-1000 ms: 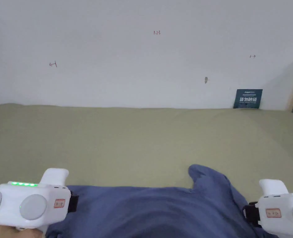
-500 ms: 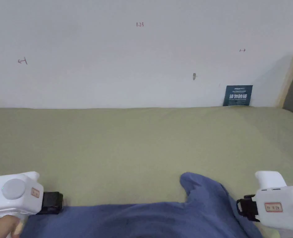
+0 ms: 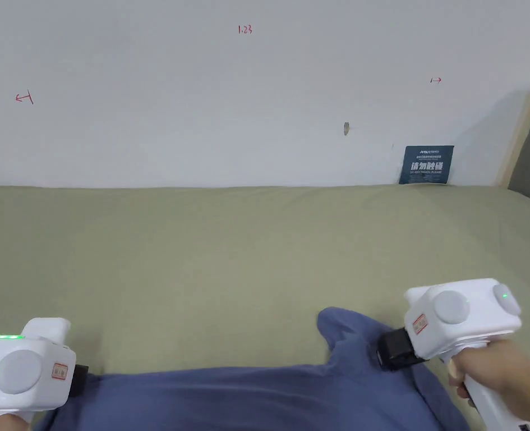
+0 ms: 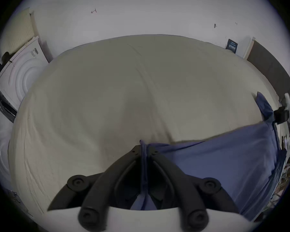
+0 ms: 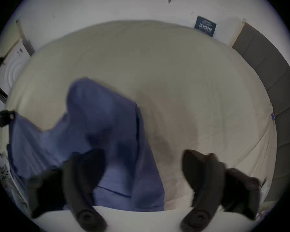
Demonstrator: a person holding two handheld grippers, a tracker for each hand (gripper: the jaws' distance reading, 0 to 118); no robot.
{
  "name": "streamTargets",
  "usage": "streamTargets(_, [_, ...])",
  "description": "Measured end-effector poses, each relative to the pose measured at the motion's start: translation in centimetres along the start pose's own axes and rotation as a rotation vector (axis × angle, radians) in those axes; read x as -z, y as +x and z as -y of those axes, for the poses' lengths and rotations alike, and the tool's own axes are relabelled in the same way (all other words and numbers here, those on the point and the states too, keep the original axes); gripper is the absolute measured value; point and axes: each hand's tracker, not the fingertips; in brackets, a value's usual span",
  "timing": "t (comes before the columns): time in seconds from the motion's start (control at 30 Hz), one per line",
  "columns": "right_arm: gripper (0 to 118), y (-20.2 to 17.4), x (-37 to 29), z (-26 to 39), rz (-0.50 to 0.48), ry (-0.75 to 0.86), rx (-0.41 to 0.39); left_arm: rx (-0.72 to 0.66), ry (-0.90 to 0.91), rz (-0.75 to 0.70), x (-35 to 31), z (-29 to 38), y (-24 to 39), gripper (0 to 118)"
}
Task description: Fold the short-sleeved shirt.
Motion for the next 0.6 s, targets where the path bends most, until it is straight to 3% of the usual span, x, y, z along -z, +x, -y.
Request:
streamTargets(0.03, [67,-0.1,0.3,0.2,0.015,-0.011,-0.011,-0.012,0.001,0.011,-0.1,-0.1,-0.3,7])
streamTargets(0.07, [61,0.0,-0.1,0.3,-0.011,0.004,0.005,-0.019,0.001,0.027,-0.3,-0.1,-0.6,7])
streamTargets(0.13, [1,0.0,-2.0,1.1,-0.007,0.069,0.070,-0.024,0.020,0.050,-1.4,0.1,-1.0,7])
streamTargets(0.43, [1,0.3,-11.2,5.1,-0.115,0.290,0.015,-0.011,0.129,0.138,-8.9,1.8,-2.1,7])
streamTargets(0.6, [1,2.1,-15.9,9.5,-0.123,0.347,-0.023,-0.018,0.182,0.173,-13.3,4.5,-3.5,7])
